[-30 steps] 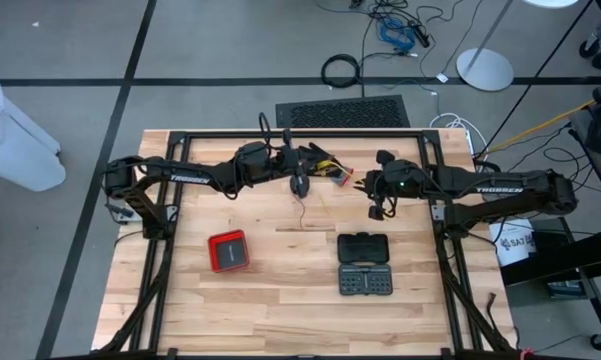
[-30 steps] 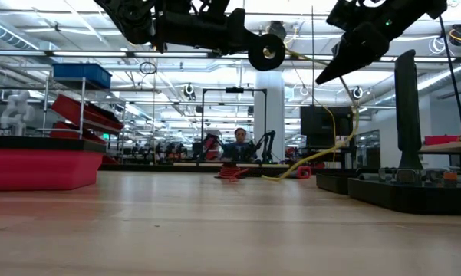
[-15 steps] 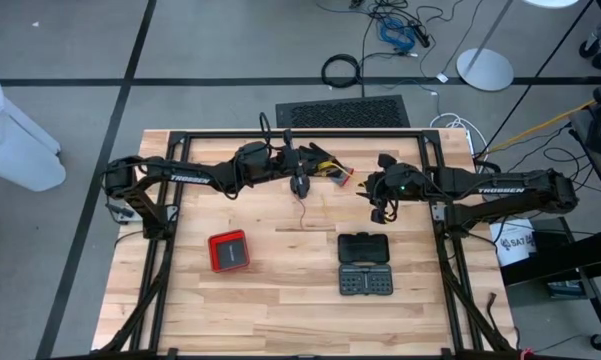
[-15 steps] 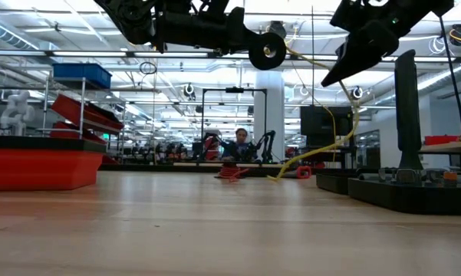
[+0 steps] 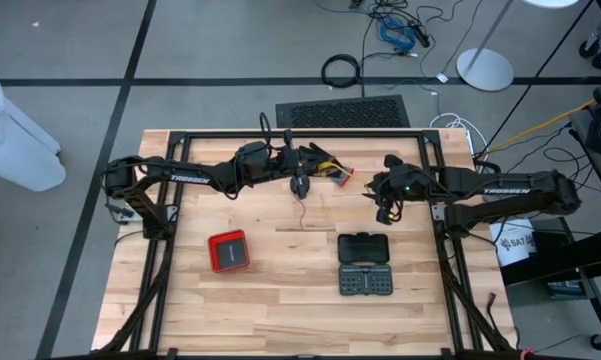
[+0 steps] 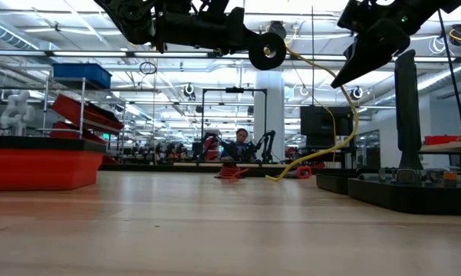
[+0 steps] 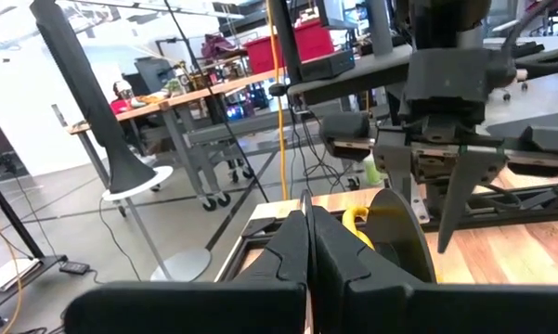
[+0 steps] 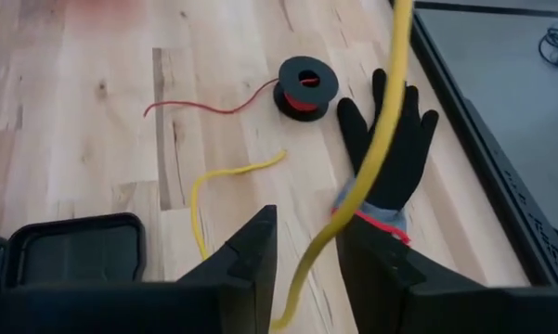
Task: Coil cords
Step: Coil the yellow wire onto the spool
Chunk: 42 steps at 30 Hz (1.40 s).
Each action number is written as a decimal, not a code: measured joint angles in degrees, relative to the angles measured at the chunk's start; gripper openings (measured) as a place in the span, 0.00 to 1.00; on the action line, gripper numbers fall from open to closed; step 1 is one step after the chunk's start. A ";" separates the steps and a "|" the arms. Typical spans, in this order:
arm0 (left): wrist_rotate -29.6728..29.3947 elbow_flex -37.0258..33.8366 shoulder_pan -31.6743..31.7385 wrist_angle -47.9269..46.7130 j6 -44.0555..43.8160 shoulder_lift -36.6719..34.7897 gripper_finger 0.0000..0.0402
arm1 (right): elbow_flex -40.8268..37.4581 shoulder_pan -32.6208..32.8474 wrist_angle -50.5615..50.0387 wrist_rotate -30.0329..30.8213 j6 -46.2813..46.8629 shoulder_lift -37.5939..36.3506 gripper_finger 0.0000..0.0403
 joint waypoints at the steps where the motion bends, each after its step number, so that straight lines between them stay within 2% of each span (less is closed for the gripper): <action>1: 0.02 0.00 0.00 -0.12 -0.01 0.00 0.00 | 0.00 0.00 -0.22 0.03 0.16 -0.51 0.24; 10: 0.07 0.00 0.00 -0.40 -0.02 0.02 0.00 | -0.30 0.00 0.46 1.44 0.73 -1.83 0.18; 18: 0.07 0.00 0.00 -0.63 -0.03 0.02 0.00 | -3.08 0.00 3.37 1.69 0.66 -0.05 0.18; 34: 0.04 0.00 0.00 -0.79 -0.08 0.02 0.00 | -3.37 0.00 2.91 2.95 1.12 -2.26 0.17; 37: 0.04 0.00 0.00 -0.79 -0.08 0.02 0.00 | -3.37 0.01 2.85 3.98 1.16 -1.58 0.14; 40: 0.04 0.00 0.00 -0.79 -0.09 0.04 0.00 | -3.37 0.00 2.63 5.95 1.17 -1.06 0.04; 42: 0.04 0.00 0.00 -0.69 -0.81 0.04 0.00 | -3.39 0.00 3.32 7.52 1.29 -0.62 0.02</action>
